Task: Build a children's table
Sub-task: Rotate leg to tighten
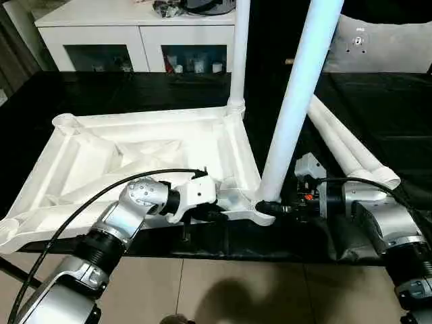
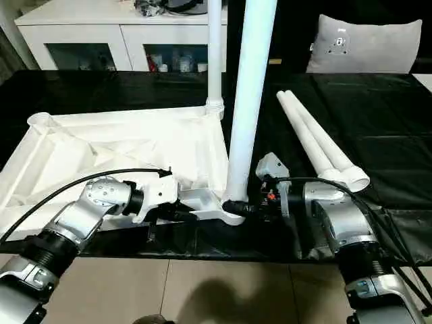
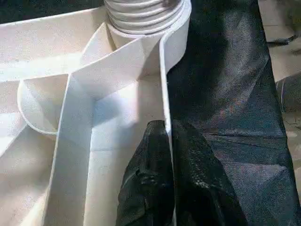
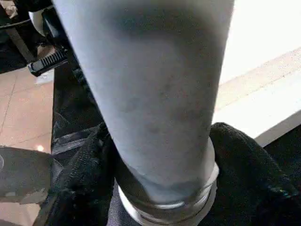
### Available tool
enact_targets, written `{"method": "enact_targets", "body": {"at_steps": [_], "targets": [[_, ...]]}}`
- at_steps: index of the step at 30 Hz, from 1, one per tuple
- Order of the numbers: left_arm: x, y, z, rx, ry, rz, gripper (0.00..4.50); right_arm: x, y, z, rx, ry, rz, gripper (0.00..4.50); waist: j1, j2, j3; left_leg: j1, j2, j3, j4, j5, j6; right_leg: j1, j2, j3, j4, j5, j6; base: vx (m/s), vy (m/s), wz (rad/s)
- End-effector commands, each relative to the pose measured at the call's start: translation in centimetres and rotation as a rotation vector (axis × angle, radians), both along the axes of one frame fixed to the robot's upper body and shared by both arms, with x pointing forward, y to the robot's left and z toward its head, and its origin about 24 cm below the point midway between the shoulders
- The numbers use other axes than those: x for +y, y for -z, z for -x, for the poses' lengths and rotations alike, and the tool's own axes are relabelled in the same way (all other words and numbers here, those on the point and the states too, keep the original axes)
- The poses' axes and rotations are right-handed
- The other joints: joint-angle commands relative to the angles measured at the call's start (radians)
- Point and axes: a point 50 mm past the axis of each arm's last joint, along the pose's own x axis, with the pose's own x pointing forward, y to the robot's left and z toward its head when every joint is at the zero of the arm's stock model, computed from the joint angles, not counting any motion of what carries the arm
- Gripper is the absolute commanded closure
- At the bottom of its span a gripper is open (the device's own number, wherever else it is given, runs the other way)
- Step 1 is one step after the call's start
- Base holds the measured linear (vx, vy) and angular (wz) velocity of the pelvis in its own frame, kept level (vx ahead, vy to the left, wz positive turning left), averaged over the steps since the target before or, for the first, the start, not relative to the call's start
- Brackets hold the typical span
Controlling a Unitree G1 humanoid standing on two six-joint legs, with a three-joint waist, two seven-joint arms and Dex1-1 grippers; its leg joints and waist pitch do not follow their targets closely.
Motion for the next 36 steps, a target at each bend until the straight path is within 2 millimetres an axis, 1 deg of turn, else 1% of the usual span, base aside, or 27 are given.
{"method": "enact_targets", "body": {"at_steps": [1,5,7,8,9,10,11,12,13,14,15,16,17,18,19,20,21,22,23,24,25,27,29,30,31,33,36], "targets": [[-0.1,0.9,0.5,0.034,0.041,-0.042,4.5,0.5,-0.5,0.1,-0.01,-0.038,-0.027,1.75,-0.003,-0.016,-0.075,0.009,0.063,-0.018,-0.059,-0.098,0.098,0.06,-0.077,0.063,-0.064,-0.122,-0.211,0.0,0.0,0.0],[-0.2,0.8,0.3,0.059,-0.003,-0.014,4.5,0.7,-0.3,0.3,0.01,-0.034,-0.057,1.84,-0.002,-0.017,-0.076,0.009,0.063,-0.018,-0.058,-0.092,0.1,0.06,-0.077,0.063,-0.062,-0.112,-0.215,0.0,0.0,0.0],[-0.5,0.7,0.0,0.075,-0.065,0.016,4.5,1.2,0.2,0.7,0.032,-0.007,-0.071,1.85,-0.002,-0.014,-0.075,0.01,0.063,-0.018,-0.058,-0.092,0.102,0.059,-0.076,0.063,-0.063,-0.111,-0.216,0.0,0.0,0.0],[-0.9,0.6,-0.3,0.099,-0.153,0.048,4.5,1.9,1.0,0.5,0.045,0.097,-0.058,1.85,-0.002,-0.013,-0.074,0.01,0.066,-0.019,-0.06,-0.086,0.1,0.059,-0.076,0.064,-0.061,-0.109,-0.215,0.0,0.0,0.0],[-0.9,0.6,-0.4,0.101,-0.165,0.053,4.5,2.0,1.1,0.5,0.046,0.114,-0.057,1.86,-0.003,-0.014,-0.074,0.011,0.067,-0.02,-0.061,-0.086,0.095,0.058,-0.076,0.064,-0.061,-0.112,-0.217,0.0,0.0,0.0],[-1.2,0.5,-0.6,0.111,-0.217,0.072,4.5,2.3,1.4,0.1,0.047,0.187,-0.055,1.86,-0.005,-0.014,-0.072,0.011,0.067,-0.021,-0.063,-0.091,0.089,0.057,-0.077,0.064,-0.064,-0.126,-0.216,0.0,0.0,0.0],[-1.5,0.4,-0.8,0.113,-0.254,0.082,4.5,2.6,1.7,-0.1,0.049,0.242,-0.057,1.86,-0.01,-0.013,-0.068,0.013,0.062,-0.02,-0.066,-0.129,0.069,0.057,-0.078,0.061,-0.074,-0.195,-0.204,0.0,0.0,0.0],[-1.9,0.3,-1.1,0.118,-0.311,0.098,4.5,2.9,2.0,-0.6,0.054,0.328,-0.056,1.86,-0.016,-0.015,-0.064,0.011,0.058,-0.02,-0.07,-0.165,0.047,0.061,-0.08,0.06,-0.083,-0.276,-0.178,0.0,0.0,0.0],[-2.0,0.3,-1.2,0.119,-0.324,0.102,4.5,3.0,2.0,-0.7,0.055,0.348,-0.056,1.86,-0.019,-0.014,-0.062,0.014,0.059,-0.021,-0.073,-0.177,0.035,0.058,-0.081,0.06,-0.088,-0.312,-0.167,0.0,0.0,0.0],[-2.2,0.2,-1.4,0.123,-0.357,0.11,4.5,3.2,2.2,-0.9,0.059,0.397,-0.053,1.86,-0.028,-0.015,-0.06,0.018,0.055,-0.022,-0.073,-0.208,0.022,0.058,-0.083,0.06,-0.098,-0.37,-0.147,0.0,0.0,0.0],[-2.5,0.2,-1.6,0.127,-0.397,0.116,4.5,3.3,2.5,-1.2,0.067,0.457,-0.044,1.86,-0.036,-0.011,-0.058,0.018,0.054,-0.025,-0.078,-0.23,0.014,0.058,-0.078,0.058,-0.1,-0.393,-0.136,0.0,0.0,0.0],[-3.1,0.0,-1.9,0.127,-0.454,0.134,4.5,3.5,2.8,-1.7,0.07,0.548,-0.028,1.86,-0.046,-0.011,-0.052,0.026,0.054,-0.023,-0.081,-0.268,0.005,0.051,-0.076,0.057,-0.108,-0.433,-0.128,0.0,0.0,0.0],[-3.7,-0.2,-2.2,0.123,-0.502,0.149,4.5,3.6,3.1,-2.0,0.076,0.623,-0.019,1.86,-0.048,-0.012,-0.051,0.031,0.051,-0.024,-0.079,-0.287,0.0,0.05,-0.077,0.054,-0.114,-0.467,-0.118,0.0,0.0,0.0],[-4.4,-0.5,-2.6,0.114,-0.567,0.17,4.5,3.9,3.3,-2.3,0.082,0.707,-0.008,1.86,-0.058,-0.01,-0.05,0.034,0.046,-0.024,-0.078,-0.302,-0.007,0.049,-0.077,0.052,-0.121,-0.508,-0.105,0.0,0.0,0.0],[-4.6,-0.6,-2.6,0.112,-0.574,0.173,4.5,3.9,3.3,-2.4,0.075,0.719,-0.003,1.86,-0.06,-0.011,-0.051,0.035,0.046,-0.025,-0.078,-0.304,-0.008,0.049,-0.077,0.051,-0.124,-0.52,-0.097,0.0,0.0,0.0],[-5.3,-0.8,-2.6,0.1,-0.574,0.184,4.5,4.0,3.3,-2.6,0.047,0.769,0.001,1.86,-0.06,-0.013,-0.054,0.03,0.046,-0.025,-0.08,-0.282,0.004,0.053,-0.077,0.052,-0.125,-0.504,-0.08,0.0,0.0,0.0],[-5.5,-0.9,-2.6,0.09,-0.563,0.183,4.5,4.0,3.4,-2.7,0.051,0.785,-0.023,1.86,-0.058,-0.013,-0.054,0.03,0.046,-0.025,-0.081,-0.275,0.009,0.052,-0.076,0.053,-0.127,-0.495,-0.077,0.0,0.0,0.0],[-5.6,-0.9,-2.5,0.079,-0.549,0.175,4.5,4.0,3.3,-2.7,0.054,0.799,-0.04,1.31,-0.058,-0.013,-0.056,0.03,0.046,-0.025,-0.081,-0.271,0.014,0.052,-0.077,0.054,-0.126,-0.484,-0.077,0.0,0.0,0.0],[-5.6,-0.9,-2.5,0.079,-0.549,0.175,4.5,4.0,3.3,-2.7,0.054,0.799,-0.04,1.31,-0.058,-0.011,-0.059,0.025,0.048,-0.026,-0.083,-0.253,0.022,0.056,-0.077,0.055,-0.122,-0.448,-0.082,0.0,0.0,0.0],[-5.7,-0.9,-2.4,0.071,-0.541,0.168,4.5,4.0,3.3,-2.7,0.055,0.807,-0.049,1.31,-0.057,-0.011,-0.061,0.021,0.05,-0.026,-0.084,-0.231,0.028,0.057,-0.075,0.057,-0.116,-0.397,-0.092,0.0,0.0,0.0],[-5.6,-0.9,-2.4,0.068,-0.538,0.161,4.5,4.0,3.1,-2.7,0.05,0.806,-0.06,1.1,-0.056,-0.01,-0.062,0.022,0.051,-0.026,-0.084,-0.227,0.03,0.056,-0.075,0.058,-0.113,-0.378,-0.1,0.0,0.0,0.0],[-5.1,-0.8,-2.4,0.057,-0.545,0.144,4.5,4.1,2.7,-2.5,0.036,0.792,-0.088,0.99,-0.055,-0.007,-0.065,0.019,0.054,-0.025,-0.083,-0.205,0.036,0.059,-0.076,0.061,-0.102,-0.291,-0.133,0.0,0.0,0.0],[-4.7,-0.7,-2.5,0.048,-0.547,0.134,4.5,4.1,2.5,-2.4,0.023,0.782,-0.094,0.82,-0.055,-0.007,-0.068,0.018,0.054,-0.023,-0.079,-0.177,0.045,0.061,-0.075,0.062,-0.095,-0.229,-0.153,0.0,0.0,0.0],[-4.5,-0.7,-2.5,0.043,-0.55,0.131,4.5,4.0,2.4,-2.4,0.016,0.778,-0.096,0.75,-0.055,-0.008,-0.068,0.015,0.052,-0.022,-0.078,-0.163,0.053,0.065,-0.076,0.061,-0.093,-0.211,-0.162,0.0,0.0,0.0],[-4.3,-0.7,-2.6,0.038,-0.551,0.128,4.5,3.8,2.3,-2.3,0.005,0.771,-0.101,0.65,-0.055,-0.007,-0.069,0.015,0.052,-0.022,-0.077,-0.156,0.055,0.065,-0.077,0.061,-0.092,-0.205,-0.164,0.0,0.0,0.0],[-4.2,-0.7,-2.6,0.03,-0.544,0.127,4.5,3.6,2.2,-2.3,-0.003,0.765,-0.105,0.46,-0.054,-0.009,-0.07,0.012,0.051,-0.021,-0.075,-0.136,0.065,0.067,-0.076,0.061,-0.09,-0.184,-0.167,0.0,0.0,0.0],[-3.4,-0.4,-2.5,0.013,-0.497,0.105,4.5,2.2,1.6,-2.0,-0.043,0.709,-0.131,0.21,-0.052,-0.012,-0.072,0.008,0.051,-0.021,-0.073,-0.119,0.08,0.068,-0.077,0.061,-0.088,-0.184,-0.162,0.0,0.0,0.0]]}}
